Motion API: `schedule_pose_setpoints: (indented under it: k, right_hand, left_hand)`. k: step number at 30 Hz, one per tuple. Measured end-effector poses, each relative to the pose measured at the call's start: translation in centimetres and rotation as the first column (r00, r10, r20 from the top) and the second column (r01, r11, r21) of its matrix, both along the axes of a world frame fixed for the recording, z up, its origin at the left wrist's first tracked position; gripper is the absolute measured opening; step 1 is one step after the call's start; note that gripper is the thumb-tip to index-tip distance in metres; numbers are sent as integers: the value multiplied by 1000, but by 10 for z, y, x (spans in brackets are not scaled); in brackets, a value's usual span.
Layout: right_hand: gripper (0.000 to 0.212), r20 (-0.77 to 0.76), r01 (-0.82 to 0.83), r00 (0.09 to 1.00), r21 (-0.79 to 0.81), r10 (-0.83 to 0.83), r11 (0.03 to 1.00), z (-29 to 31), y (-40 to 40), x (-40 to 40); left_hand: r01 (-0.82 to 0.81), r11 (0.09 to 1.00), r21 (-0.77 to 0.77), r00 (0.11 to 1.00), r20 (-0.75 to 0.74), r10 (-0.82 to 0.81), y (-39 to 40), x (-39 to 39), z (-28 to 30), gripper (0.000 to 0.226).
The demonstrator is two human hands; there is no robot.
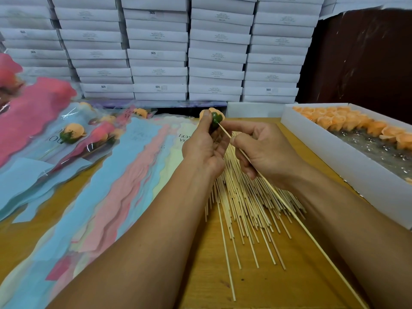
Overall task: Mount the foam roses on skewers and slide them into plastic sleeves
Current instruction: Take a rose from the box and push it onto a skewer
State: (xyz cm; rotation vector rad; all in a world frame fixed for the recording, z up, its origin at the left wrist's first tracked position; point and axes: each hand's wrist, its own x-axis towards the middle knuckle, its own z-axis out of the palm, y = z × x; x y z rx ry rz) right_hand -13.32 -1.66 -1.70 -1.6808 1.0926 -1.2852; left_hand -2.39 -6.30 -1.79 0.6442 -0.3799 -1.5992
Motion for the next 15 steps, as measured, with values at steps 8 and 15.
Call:
schedule_pose_setpoints:
  k: [8,15]
  right_hand:
    - [47,-10,-6,1000,5,6,1000,1,1,0]
    - [49,0,20,1000,43,-20,999,-1,-1,0]
  left_hand:
    - [11,1000,-3,1000,-2,-11,1,0,-1,28]
    - [13,1000,-4,1000,7,-13,0,0,-2,27]
